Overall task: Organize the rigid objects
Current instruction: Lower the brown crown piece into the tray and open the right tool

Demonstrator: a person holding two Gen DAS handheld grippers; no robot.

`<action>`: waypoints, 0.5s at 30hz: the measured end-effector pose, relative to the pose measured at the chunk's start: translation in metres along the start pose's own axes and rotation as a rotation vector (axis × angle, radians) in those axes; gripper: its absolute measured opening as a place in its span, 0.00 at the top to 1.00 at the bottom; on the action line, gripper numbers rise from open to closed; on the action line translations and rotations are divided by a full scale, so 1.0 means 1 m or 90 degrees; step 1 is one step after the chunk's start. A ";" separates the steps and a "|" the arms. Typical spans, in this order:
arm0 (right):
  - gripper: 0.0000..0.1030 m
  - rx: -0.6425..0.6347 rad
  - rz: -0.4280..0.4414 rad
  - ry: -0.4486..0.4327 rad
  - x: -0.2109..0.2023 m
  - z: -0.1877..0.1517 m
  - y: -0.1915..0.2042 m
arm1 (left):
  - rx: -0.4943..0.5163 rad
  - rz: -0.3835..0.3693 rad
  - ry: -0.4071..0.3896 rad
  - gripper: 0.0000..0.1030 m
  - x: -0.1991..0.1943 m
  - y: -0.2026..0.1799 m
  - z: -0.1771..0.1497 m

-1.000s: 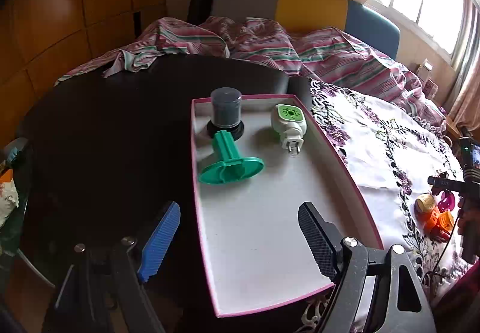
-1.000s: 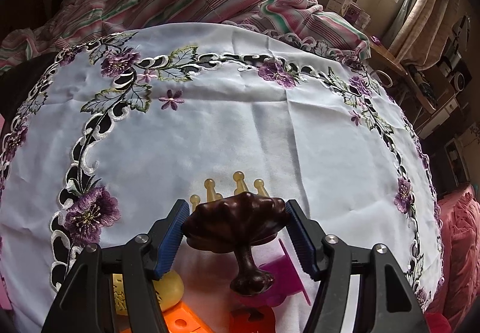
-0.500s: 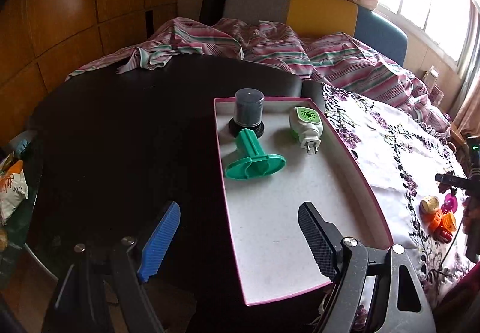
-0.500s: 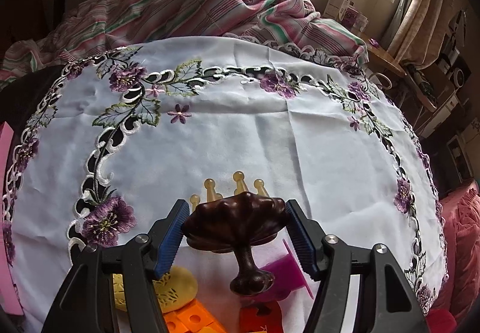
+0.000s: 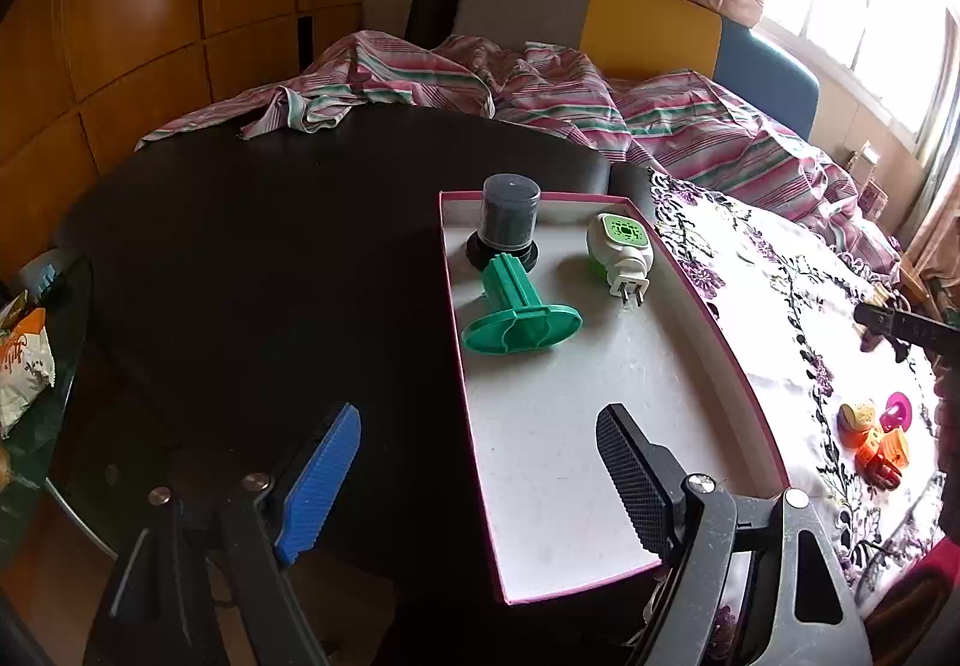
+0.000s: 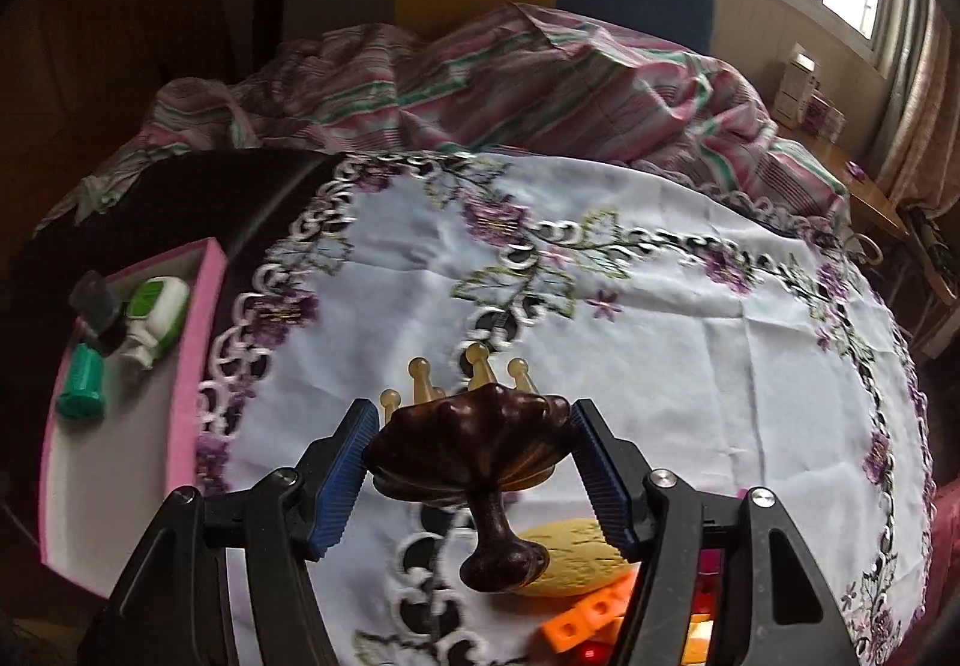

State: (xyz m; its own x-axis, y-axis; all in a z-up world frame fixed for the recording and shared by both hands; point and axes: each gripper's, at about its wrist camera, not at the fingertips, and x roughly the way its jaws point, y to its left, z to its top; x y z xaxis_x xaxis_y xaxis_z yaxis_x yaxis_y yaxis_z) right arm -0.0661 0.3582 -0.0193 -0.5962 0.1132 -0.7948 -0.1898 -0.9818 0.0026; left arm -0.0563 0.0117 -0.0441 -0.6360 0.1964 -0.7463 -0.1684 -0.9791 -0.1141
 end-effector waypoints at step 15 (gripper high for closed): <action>0.36 -0.136 0.170 0.012 0.023 0.009 0.158 | -0.021 0.008 0.003 0.21 0.003 0.017 -0.001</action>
State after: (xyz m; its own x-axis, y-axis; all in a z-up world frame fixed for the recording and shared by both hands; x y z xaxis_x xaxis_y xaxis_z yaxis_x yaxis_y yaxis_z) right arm -0.1166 0.2069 -0.0317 -0.5881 -0.1531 -0.7942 0.1400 -0.9864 0.0865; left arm -0.0599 -0.0044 -0.0486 -0.6342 0.1833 -0.7511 -0.1352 -0.9828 -0.1257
